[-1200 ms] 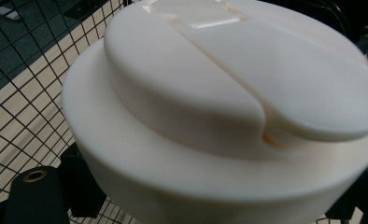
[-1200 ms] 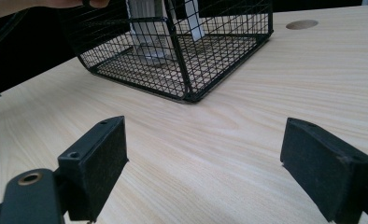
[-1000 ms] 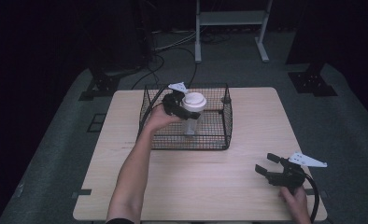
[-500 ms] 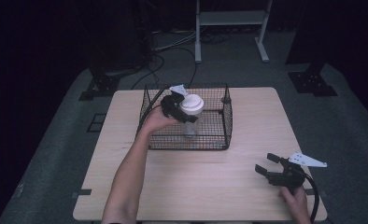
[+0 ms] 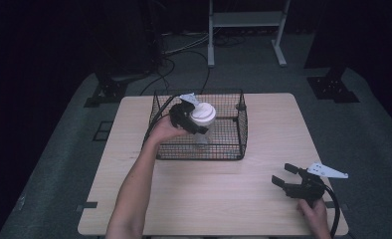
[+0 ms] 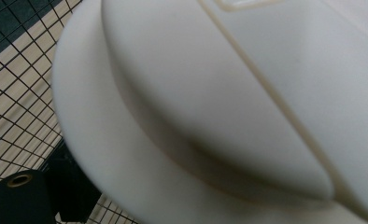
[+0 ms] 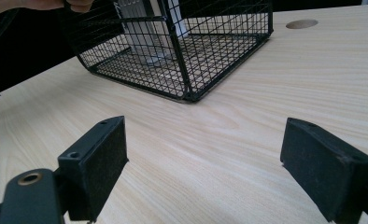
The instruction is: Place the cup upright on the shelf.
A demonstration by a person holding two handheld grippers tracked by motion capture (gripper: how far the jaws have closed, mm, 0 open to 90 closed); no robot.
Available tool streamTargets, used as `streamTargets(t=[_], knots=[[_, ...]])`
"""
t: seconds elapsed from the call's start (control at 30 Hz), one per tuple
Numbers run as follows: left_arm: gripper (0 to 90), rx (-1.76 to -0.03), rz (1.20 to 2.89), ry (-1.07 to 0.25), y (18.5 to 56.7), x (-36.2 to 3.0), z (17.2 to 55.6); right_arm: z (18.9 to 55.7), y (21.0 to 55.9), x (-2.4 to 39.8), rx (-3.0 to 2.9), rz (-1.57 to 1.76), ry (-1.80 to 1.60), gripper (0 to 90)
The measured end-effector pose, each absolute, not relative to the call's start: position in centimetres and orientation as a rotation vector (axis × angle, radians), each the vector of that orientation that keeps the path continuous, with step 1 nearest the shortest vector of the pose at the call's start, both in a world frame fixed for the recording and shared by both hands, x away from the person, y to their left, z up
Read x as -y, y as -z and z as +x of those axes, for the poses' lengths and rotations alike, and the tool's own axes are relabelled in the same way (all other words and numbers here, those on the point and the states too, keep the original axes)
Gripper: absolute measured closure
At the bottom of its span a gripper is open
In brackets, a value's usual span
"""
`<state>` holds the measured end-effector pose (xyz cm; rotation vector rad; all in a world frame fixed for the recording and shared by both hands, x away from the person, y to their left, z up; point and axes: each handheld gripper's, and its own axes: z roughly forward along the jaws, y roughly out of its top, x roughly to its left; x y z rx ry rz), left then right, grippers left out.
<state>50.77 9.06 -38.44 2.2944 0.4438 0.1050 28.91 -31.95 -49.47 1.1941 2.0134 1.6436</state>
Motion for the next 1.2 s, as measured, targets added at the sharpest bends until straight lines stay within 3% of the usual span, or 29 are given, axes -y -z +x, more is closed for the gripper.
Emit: streamTargets(t=[0.2, 0.57, 1.2], knots=[[10.2, -0.432, 2.287, -0.11, 38.3, -9.1, 50.7, 28.9, 49.5, 32.0, -2.014, 1.194, -1.644, 13.7], [2.2, -0.416, 2.249, -0.129, 37.2, -9.6, 50.0, 28.9, 49.5, 32.0, -2.014, 1.198, -1.643, 13.7], [1.3, -0.371, 2.216, -0.207, 35.3, -10.4, 48.7, 29.0, 49.5, 32.1, -2.019, 1.199, -1.646, 13.7]])
